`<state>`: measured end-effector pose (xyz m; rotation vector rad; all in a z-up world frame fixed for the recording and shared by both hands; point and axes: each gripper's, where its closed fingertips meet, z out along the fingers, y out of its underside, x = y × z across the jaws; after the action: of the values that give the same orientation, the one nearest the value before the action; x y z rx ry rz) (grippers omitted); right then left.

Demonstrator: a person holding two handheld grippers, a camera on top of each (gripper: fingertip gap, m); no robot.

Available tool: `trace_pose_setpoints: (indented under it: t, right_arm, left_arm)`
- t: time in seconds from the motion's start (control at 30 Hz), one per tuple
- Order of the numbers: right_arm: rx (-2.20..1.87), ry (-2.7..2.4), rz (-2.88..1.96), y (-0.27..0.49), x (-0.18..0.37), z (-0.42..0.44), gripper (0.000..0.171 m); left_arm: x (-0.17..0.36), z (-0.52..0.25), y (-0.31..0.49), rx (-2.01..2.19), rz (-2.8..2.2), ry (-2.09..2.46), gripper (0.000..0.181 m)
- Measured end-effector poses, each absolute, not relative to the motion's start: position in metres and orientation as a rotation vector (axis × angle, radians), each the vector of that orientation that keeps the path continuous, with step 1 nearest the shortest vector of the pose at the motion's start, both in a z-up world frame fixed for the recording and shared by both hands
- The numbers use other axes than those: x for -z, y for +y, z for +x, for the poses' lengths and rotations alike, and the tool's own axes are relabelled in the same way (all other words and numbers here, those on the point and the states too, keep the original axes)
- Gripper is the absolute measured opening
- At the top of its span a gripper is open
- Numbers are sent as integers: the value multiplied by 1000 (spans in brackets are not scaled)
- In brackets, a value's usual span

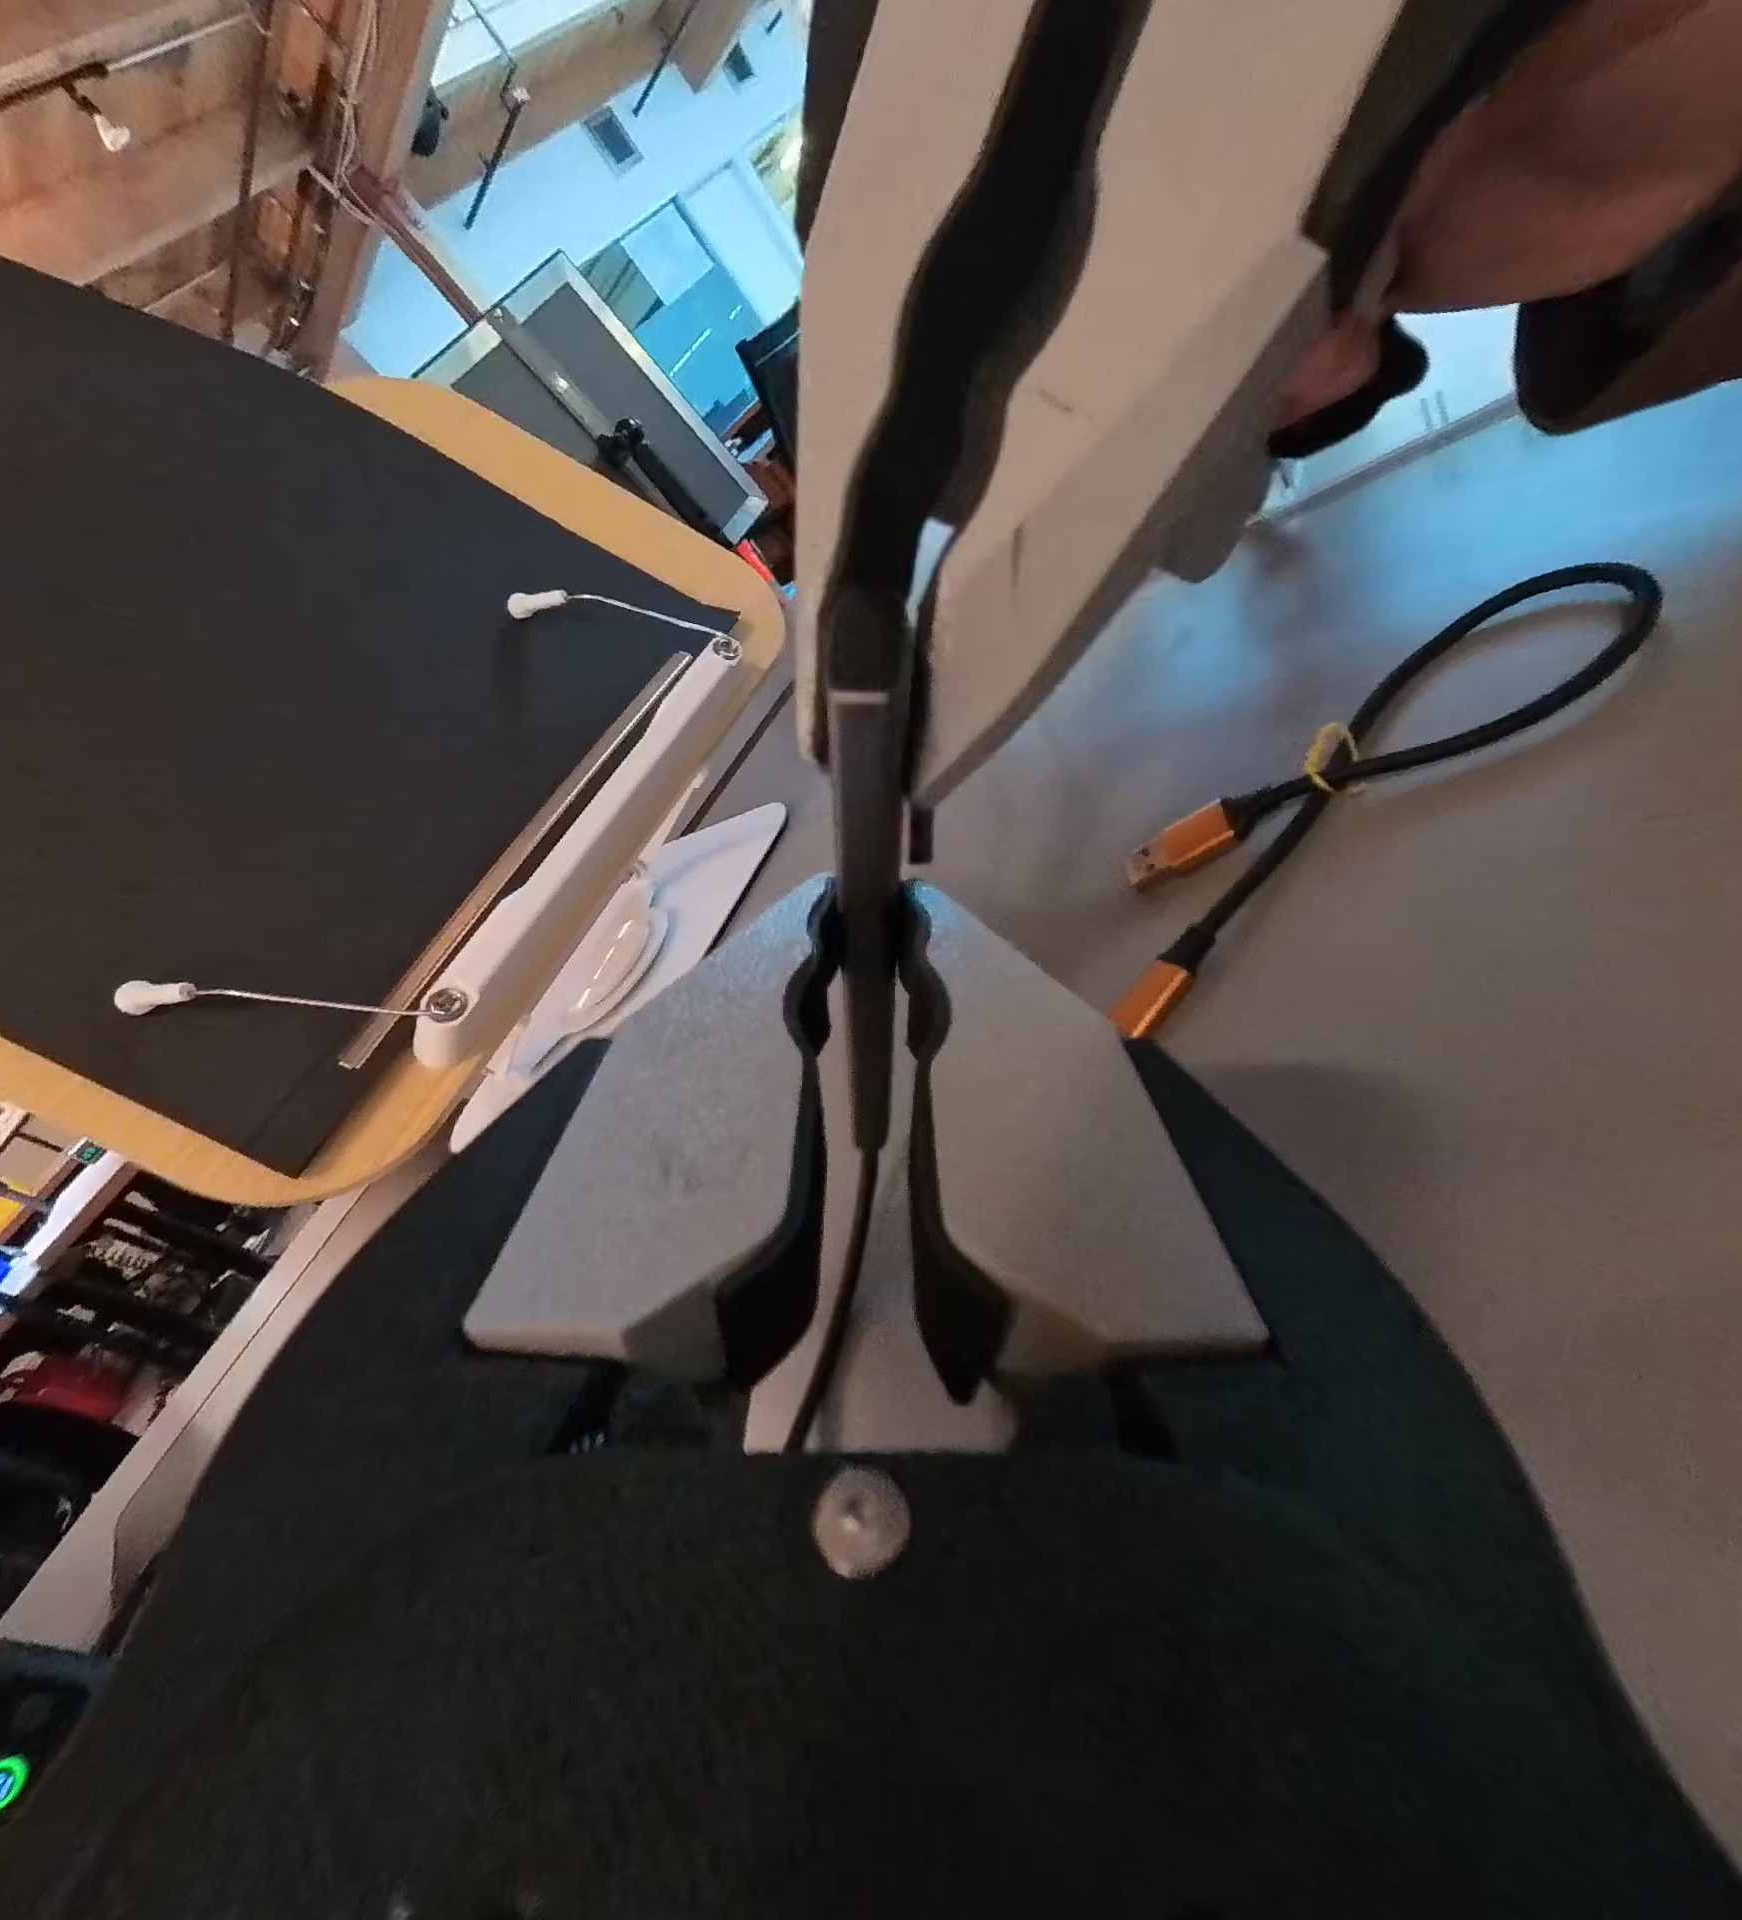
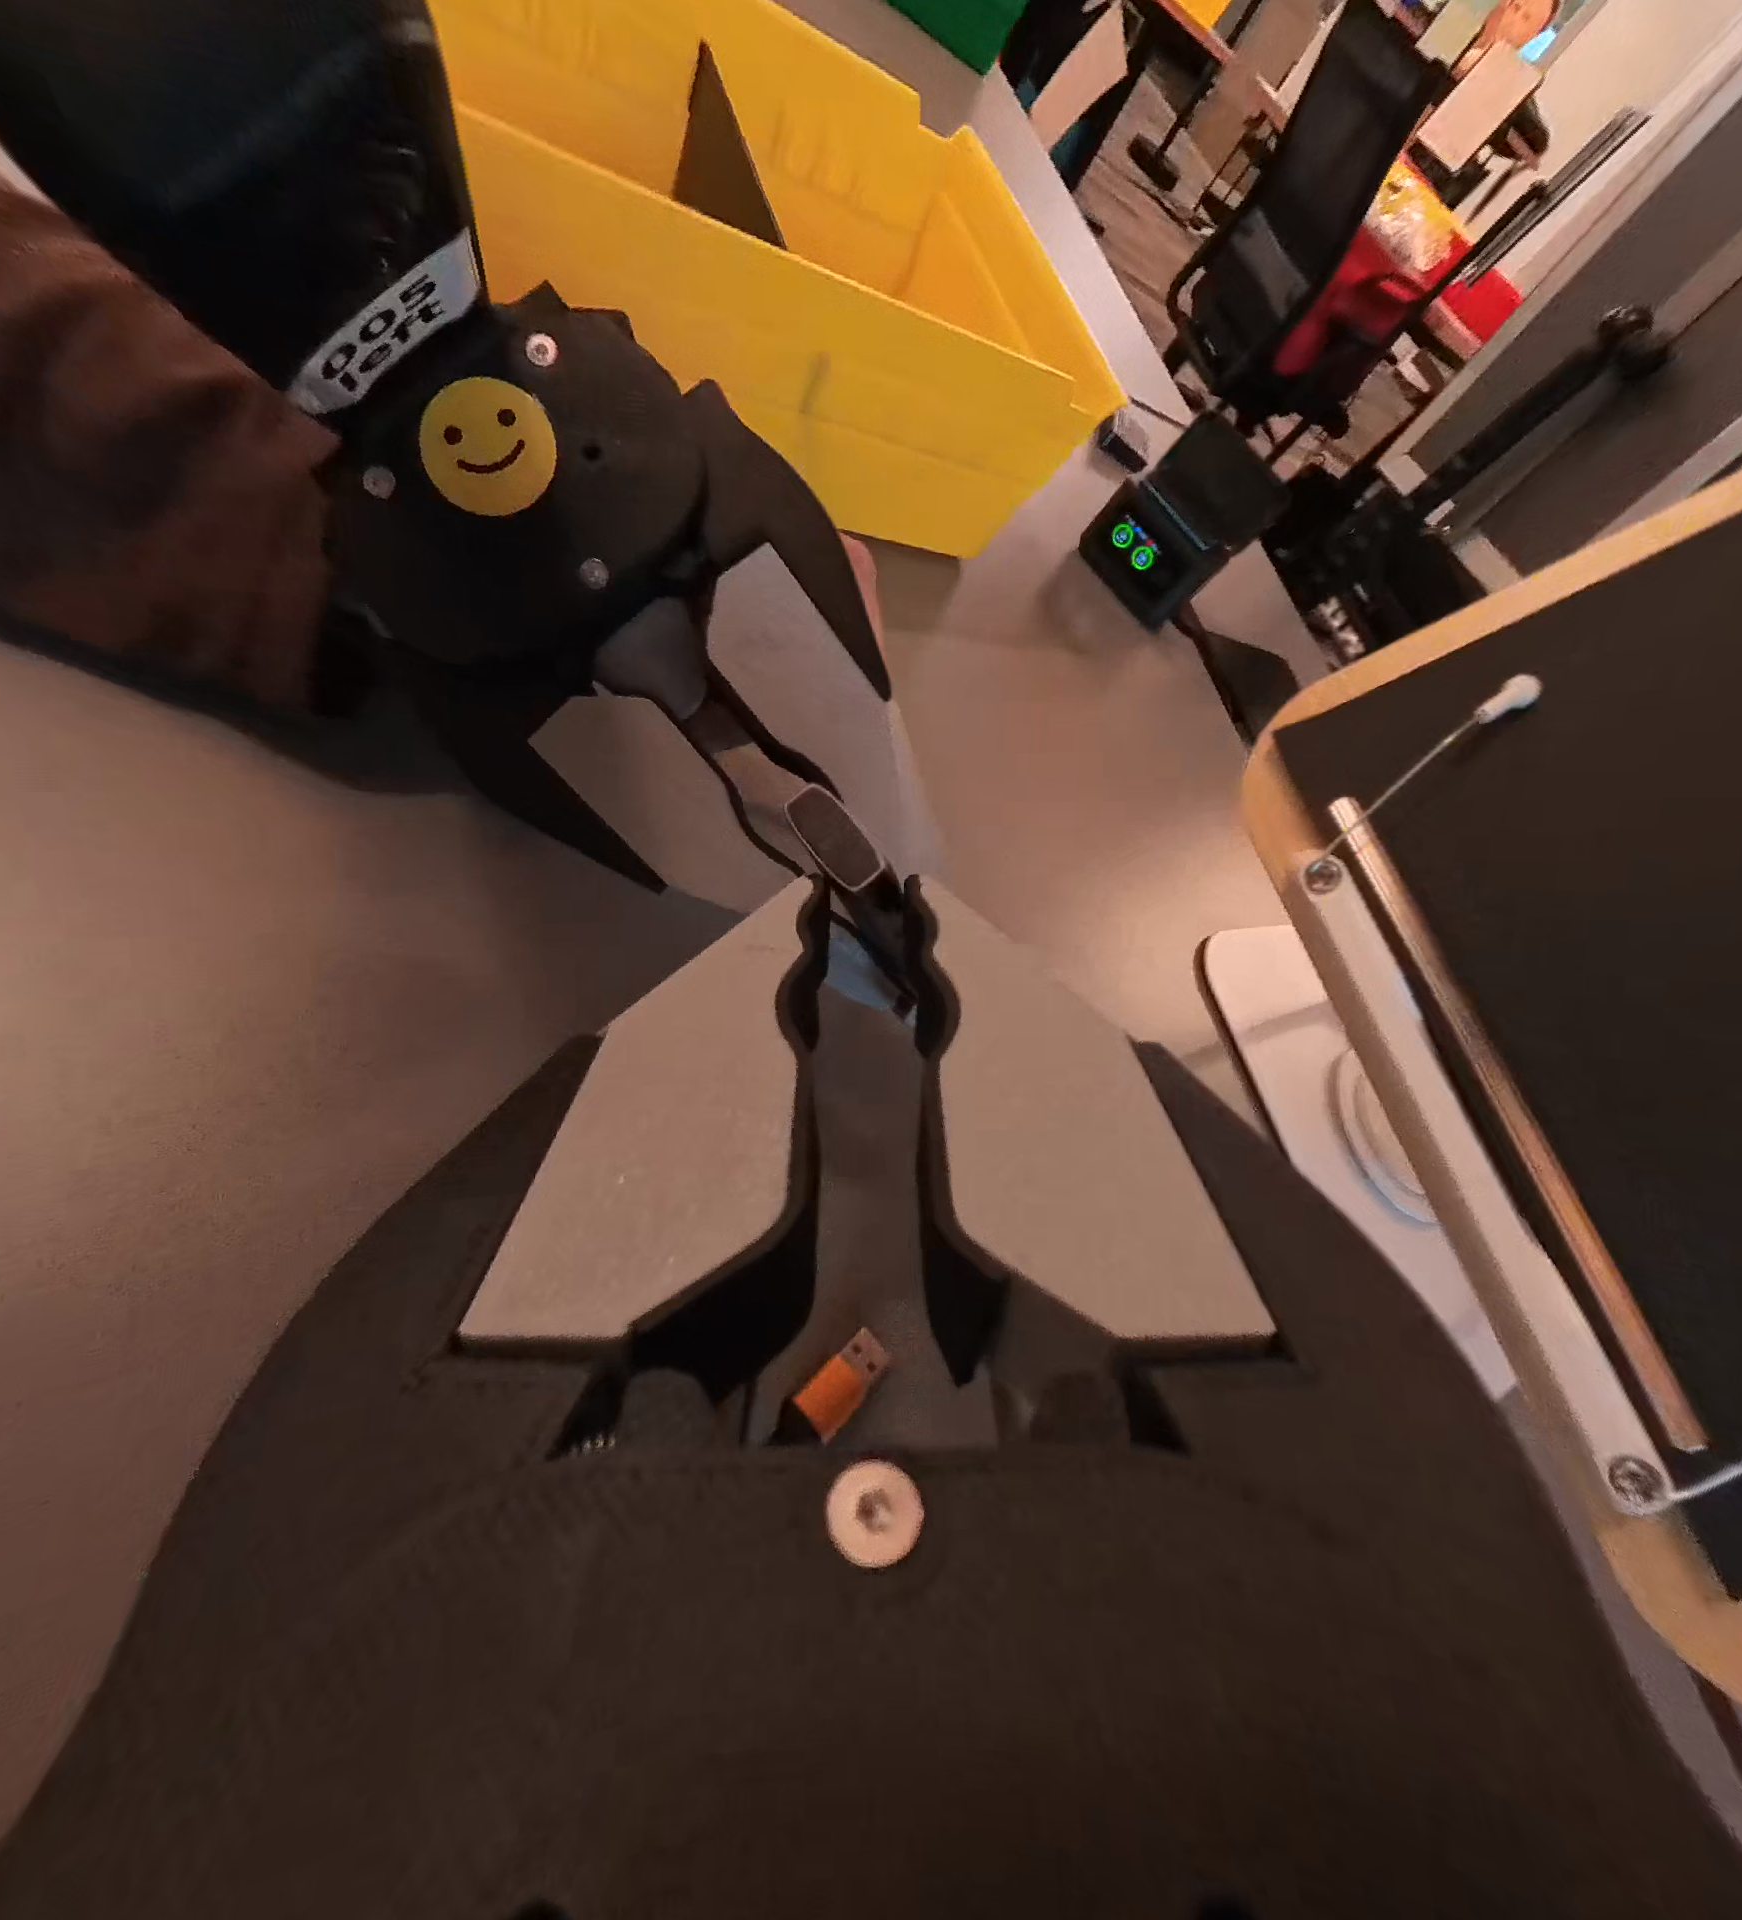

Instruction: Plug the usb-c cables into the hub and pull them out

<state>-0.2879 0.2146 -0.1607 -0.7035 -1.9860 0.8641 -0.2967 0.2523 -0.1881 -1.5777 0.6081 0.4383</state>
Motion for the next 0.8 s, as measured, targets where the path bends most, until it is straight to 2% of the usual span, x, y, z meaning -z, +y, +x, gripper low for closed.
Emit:
trace_pose_setpoints:
  t: [0.27,0.43,0.63,0.8]
  right_arm:
    - [-606,-2072,-659,205,199,-301,12]
    - [-740,-2061,-778,206,191,-302,13]
    - [-685,-2022,-791,222,186,-300,10]
    - [-719,-2023,-803,221,186,-299,13]
  left_arm:
    - [221,-315,259,-767,-1774,711,8]
    - [216,-316,257,-686,-1792,672,8]
    - [202,-313,251,-763,-1675,691,18]
    - [204,-312,250,-654,-1733,666,8]
